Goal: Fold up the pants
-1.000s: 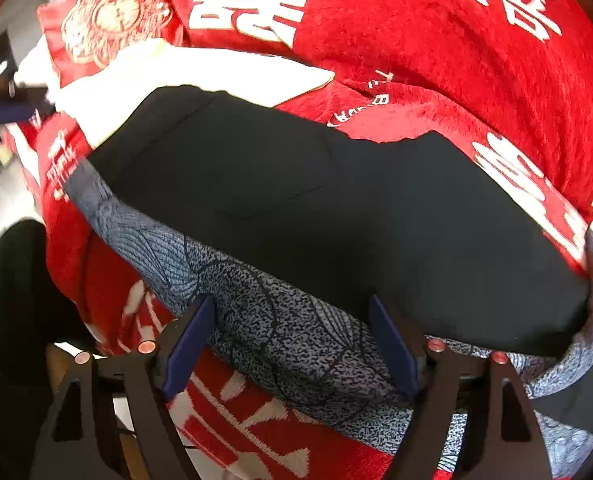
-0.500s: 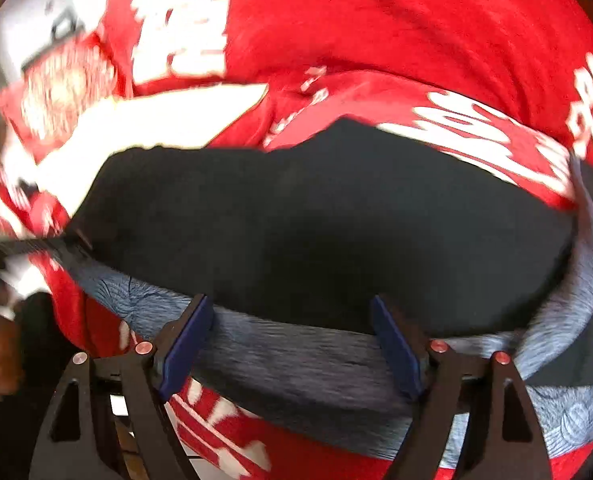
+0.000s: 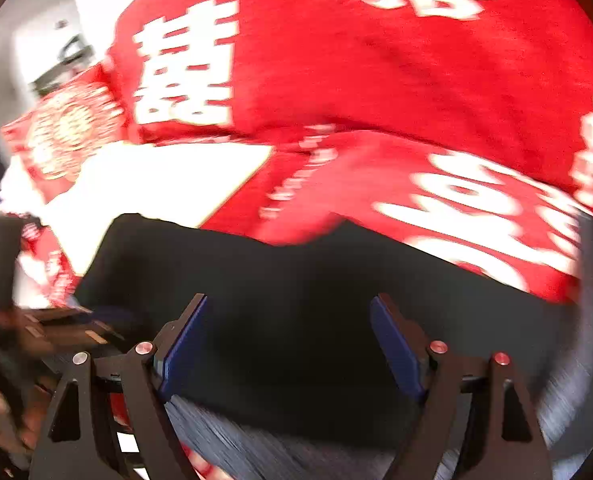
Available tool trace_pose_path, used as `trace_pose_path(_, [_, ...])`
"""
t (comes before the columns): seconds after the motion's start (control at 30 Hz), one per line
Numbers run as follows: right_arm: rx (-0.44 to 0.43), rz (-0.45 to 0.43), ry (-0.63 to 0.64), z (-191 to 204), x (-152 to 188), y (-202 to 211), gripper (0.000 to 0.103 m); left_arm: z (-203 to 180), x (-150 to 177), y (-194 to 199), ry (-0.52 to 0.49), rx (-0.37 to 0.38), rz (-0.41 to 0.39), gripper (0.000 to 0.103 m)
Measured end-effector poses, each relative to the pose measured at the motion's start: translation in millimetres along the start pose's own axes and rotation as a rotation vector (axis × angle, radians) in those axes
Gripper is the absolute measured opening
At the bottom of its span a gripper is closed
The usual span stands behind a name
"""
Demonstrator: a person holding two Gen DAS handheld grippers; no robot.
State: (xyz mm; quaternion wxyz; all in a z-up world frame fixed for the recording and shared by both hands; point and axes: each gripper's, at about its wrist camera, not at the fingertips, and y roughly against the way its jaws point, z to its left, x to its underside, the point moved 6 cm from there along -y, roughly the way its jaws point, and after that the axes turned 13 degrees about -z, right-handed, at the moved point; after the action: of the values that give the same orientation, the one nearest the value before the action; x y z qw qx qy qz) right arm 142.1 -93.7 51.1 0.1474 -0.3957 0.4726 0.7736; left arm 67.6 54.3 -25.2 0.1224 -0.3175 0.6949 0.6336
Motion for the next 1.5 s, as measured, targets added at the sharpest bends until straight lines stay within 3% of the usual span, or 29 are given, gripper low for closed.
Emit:
trace_pose_path(0.1, [-0.077, 0.093, -0.002, 7.5, 1.1, -43.3, 0.084, 1.2, 2.5, 2.9, -0.020, 0.020, 0.003, 0.033])
trace_pose_path(0.17, [0.045, 0.138, 0.005, -19.3, 6.5, -65.3, 0.082, 6.3, 3.8, 3.6, -0.005, 0.022, 0.014, 0.033])
trace_pose_path(0.23, [0.004, 0.069, -0.114, -40.6, 1.1, -57.2, 0.081, 14.9, 5.0, 4.2, 0.025, 0.043, 0.026, 0.033])
trace_pose_path(0.3, [0.044, 0.052, -0.178, -54.8, 2.1, -39.4, 0.080, 17.5, 5.4, 5.2, 0.033, 0.065, 0.040, 0.033])
trace_pose_path(0.37, [0.148, 0.030, -0.106, -65.7, 11.2, -16.2, 0.082, 13.3, 4.0, 2.2, 0.010, 0.044, 0.041, 0.033])
trace_pose_path(0.43, [0.284, 0.077, -0.039, -86.0, 35.0, 3.3, 0.082, 8.9, 3.1, 0.0, -0.009, 0.025, 0.037, 0.033])
trace_pose_path(0.57, [0.368, 0.037, -0.007, -111.3, 63.7, 55.9, 0.082, 13.5, -5.5, 8.2, 0.035, 0.018, 0.034, 0.033])
trace_pose_path(0.73, [0.423, 0.024, 0.025, -106.5, 78.6, 73.0, 0.084, 22.4, -56.5, 7.3, 0.076, 0.029, -0.050, 0.033])
trace_pose_path(0.83, [0.440, 0.009, -0.003, -102.8, 77.8, 72.4, 0.086, 41.4, -82.8, -14.6, 0.126, 0.012, -0.027, 0.033])
trace_pose_path(0.93, [0.440, 0.008, 0.000, -101.3, 76.6, 71.7, 0.086, 76.8, -87.3, -46.7, 0.209, 0.030, 0.044, 0.031])
trace_pose_path(1.03, [0.428, 0.012, 0.007, -103.3, 78.4, 74.7, 0.086, 79.5, -92.4, -37.3, 0.226, 0.034, 0.037, 0.029])
trace_pose_path(1.13, [0.422, 0.025, -0.003, -104.6, 78.5, 76.2, 0.086, 62.7, -91.9, -14.7, 0.164, -0.034, -0.020, 0.030])
trace_pose_path(1.17, [0.423, 0.033, -0.016, -104.8, 77.9, 76.7, 0.086, 51.4, -87.0, -7.1, 0.150, -0.025, -0.029, 0.036])
trace_pose_path(1.2, [0.425, 0.039, -0.030, -104.2, 76.5, 77.3, 0.086, 42.9, -82.7, -2.9, 0.149, -0.006, -0.030, 0.050])
trace_pose_path(1.27, [0.425, 0.033, -0.041, -103.4, 76.1, 76.9, 0.086, 16.0, -64.8, 7.3, 0.134, 0.054, -0.028, 0.060])
trace_pose_path(1.4, [0.449, 0.016, -0.056, -99.2, 77.8, 82.8, 0.086, -65.3, -25.7, 17.9, -0.049, 0.147, 0.012, 0.060])
trace_pose_path(1.5, [0.455, -0.058, -0.095, -95.9, 67.8, 105.5, 0.087, -125.8, 1.6, 17.9, -0.204, 0.214, 0.057, 0.060])
